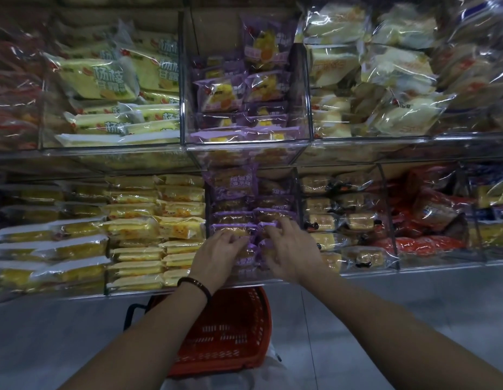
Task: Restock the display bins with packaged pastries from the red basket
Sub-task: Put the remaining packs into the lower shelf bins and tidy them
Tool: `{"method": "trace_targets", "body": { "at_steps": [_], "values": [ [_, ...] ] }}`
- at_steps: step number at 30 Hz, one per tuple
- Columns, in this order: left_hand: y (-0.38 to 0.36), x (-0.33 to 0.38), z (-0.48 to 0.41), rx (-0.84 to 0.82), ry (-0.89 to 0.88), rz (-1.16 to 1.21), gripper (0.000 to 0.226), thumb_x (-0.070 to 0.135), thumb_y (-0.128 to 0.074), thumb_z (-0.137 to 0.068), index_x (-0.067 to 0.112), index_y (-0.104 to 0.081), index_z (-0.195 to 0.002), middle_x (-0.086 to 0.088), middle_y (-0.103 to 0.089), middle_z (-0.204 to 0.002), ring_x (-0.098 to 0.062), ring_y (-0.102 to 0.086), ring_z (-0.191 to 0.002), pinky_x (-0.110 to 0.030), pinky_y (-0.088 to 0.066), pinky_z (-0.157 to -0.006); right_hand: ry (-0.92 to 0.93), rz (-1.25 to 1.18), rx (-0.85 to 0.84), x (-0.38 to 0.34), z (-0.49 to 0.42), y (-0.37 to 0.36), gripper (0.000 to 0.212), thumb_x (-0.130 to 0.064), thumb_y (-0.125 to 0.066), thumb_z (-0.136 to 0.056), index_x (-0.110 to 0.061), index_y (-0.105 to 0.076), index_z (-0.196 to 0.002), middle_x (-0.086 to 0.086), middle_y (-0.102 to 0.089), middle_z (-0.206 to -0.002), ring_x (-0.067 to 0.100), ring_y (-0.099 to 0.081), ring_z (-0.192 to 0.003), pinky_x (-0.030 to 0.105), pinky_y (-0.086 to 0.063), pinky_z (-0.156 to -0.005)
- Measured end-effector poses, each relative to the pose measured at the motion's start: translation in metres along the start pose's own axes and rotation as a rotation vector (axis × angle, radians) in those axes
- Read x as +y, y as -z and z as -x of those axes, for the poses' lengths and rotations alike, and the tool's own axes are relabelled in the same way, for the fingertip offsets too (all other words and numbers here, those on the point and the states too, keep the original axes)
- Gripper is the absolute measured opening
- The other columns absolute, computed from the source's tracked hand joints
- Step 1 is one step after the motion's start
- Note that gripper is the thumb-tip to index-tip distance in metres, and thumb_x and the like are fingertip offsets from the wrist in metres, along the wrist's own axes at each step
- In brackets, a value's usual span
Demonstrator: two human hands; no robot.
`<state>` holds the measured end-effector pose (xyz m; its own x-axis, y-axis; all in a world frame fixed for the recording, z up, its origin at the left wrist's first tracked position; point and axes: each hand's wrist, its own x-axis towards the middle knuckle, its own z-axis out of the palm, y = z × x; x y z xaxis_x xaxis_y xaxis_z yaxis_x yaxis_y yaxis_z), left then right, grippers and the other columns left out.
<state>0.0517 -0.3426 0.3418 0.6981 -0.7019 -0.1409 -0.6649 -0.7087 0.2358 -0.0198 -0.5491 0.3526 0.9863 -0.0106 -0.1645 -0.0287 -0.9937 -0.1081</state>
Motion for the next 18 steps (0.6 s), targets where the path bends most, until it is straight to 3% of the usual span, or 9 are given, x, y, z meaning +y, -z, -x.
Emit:
{"method": "trace_targets", "body": {
  "at_steps": [3,5,7,9,11,14,16,18],
  "values": [
    [0.004,-0.006,0.006,0.035,0.011,-0.008,0.067,0.019,-0.086,-0.073,0.029,-0.062,-0.135,0.0,-0.064,-0.111,-0.024,-0.057,-0.105,-0.041,-0.057,-0.089,-0.114,-0.215,0.181,-0.008,-0.031,0.031,0.044,-0.045,-0.06,-0.091,-0.017,-0.059,-0.125,0.007,-0.057,-0.119,0.029,-0.058,-0.107,0.042,-0.056,-0.078],
    [0.012,-0.008,0.012,0.053,0.001,-0.019,0.062,0.023,-0.085,-0.073,0.03,-0.063,-0.13,0.0,-0.063,-0.112,-0.025,-0.055,-0.108,-0.044,-0.054,-0.095,-0.278,-0.453,0.181,-0.019,-0.063,0.051,0.04,-0.041,-0.068,-0.092,-0.016,-0.058,-0.122,0.005,-0.06,-0.116,0.026,-0.06,-0.106,0.044,-0.057,-0.084],
    [0.022,-0.012,0.019,0.077,0.011,-0.033,0.051,0.026,-0.082,-0.075,0.031,-0.067,-0.124,0.002,-0.063,-0.114,-0.023,-0.054,-0.108,-0.039,-0.053,-0.089,-0.45,-0.688,0.111,-0.027,-0.098,0.057,0.039,-0.043,-0.078,-0.086,-0.016,-0.059,-0.107,0.006,-0.067,-0.105,0.025,-0.067,-0.094,0.046,-0.061,-0.08],
    [0.034,-0.018,0.027,0.117,0.034,-0.032,0.041,0.034,-0.078,-0.08,0.033,-0.069,-0.12,0.004,-0.063,-0.116,-0.022,-0.054,-0.108,-0.036,-0.052,-0.085,-0.562,-0.853,0.028,-0.033,-0.125,0.059,0.056,-0.049,-0.086,-0.077,-0.012,-0.059,-0.11,0.011,-0.072,-0.108,0.029,-0.07,-0.095,0.047,-0.063,-0.082],
    [0.046,-0.027,0.035,0.157,0.057,-0.035,0.034,0.039,-0.073,-0.084,0.034,-0.069,-0.118,0.006,-0.063,-0.113,-0.022,-0.054,-0.105,-0.036,-0.051,-0.083,-0.645,-0.996,-0.038,-0.038,-0.144,0.058,0.074,-0.048,-0.089,-0.077,-0.007,-0.056,-0.128,0.014,-0.068,-0.125,0.035,-0.067,-0.112,0.047,-0.06,-0.094],
    [0.06,-0.04,0.044,0.18,0.129,-0.039,0.032,0.031,-0.076,-0.084,0.033,-0.07,-0.116,0.008,-0.064,-0.107,-0.02,-0.055,-0.098,-0.034,-0.051,-0.082,-0.688,-0.95,-0.065,-0.04,-0.156,0.053,0.067,-0.039,-0.085,-0.084,-0.003,-0.055,-0.131,0.017,-0.064,-0.129,0.038,-0.065,-0.117,0.044,-0.058,-0.098],
    [0.067,-0.046,0.048,0.175,0.186,0.002,0.034,0.03,-0.077,-0.086,0.034,-0.07,-0.119,0.009,-0.063,-0.106,-0.018,-0.056,-0.098,-0.032,-0.051,-0.083,-0.627,-0.907,-0.039,-0.039,-0.153,0.049,0.048,-0.034,-0.083,-0.088,-0.008,-0.062,-0.122,0.014,-0.068,-0.118,0.035,-0.067,-0.109,0.044,-0.059,-0.093],
    [0.075,-0.047,0.051,0.159,0.216,0.071,0.037,0.034,-0.072,-0.092,0.034,-0.065,-0.128,0.01,-0.062,-0.113,-0.017,-0.059,-0.104,-0.032,-0.052,-0.088,-0.527,-1.013,-0.018,-0.036,-0.141,0.05,0.037,-0.02,-0.079,-0.092,-0.014,-0.065,-0.126,0.007,-0.072,-0.113,0.03,-0.069,-0.107,0.043,-0.06,-0.093]
  ]
}}
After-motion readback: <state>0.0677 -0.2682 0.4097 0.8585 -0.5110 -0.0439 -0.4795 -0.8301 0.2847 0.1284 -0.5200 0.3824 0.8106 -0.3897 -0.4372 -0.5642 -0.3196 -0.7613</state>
